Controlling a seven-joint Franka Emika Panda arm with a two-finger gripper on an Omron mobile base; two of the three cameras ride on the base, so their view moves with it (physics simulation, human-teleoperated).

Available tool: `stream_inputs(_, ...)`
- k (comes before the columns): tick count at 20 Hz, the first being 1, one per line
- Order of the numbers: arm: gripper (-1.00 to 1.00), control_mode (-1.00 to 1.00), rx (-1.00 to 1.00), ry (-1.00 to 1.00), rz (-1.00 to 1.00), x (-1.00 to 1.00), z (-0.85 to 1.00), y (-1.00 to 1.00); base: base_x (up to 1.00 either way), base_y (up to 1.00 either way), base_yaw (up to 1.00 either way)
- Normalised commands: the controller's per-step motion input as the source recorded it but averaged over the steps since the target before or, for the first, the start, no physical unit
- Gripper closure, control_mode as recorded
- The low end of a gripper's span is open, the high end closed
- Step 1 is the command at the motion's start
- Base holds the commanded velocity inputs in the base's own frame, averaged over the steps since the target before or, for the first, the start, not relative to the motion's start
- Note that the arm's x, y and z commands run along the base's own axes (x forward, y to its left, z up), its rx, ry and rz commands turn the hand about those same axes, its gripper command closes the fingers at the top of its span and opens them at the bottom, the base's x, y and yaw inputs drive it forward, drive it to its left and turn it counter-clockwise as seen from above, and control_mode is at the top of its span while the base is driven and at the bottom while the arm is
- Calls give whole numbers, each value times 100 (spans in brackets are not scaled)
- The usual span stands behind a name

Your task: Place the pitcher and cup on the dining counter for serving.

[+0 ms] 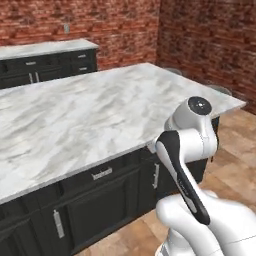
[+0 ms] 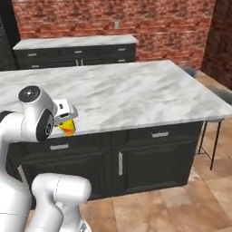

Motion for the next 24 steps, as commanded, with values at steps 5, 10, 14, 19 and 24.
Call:
stream_inputs(5,100,100,0,0,0,0,0,0,87,-60,69)
stream_inputs(10,100,100,0,0,0,0,0,0,99,-52,40)
stream_inputs(14,100,100,0,0,0,0,0,0,95,-9,5)
stream_inputs(19,100,-100,0,22,-9,100,-12,3,0,0,0)
stream_inputs(24,100,-100,4,17,-10,94,-16,0,0,0,0)
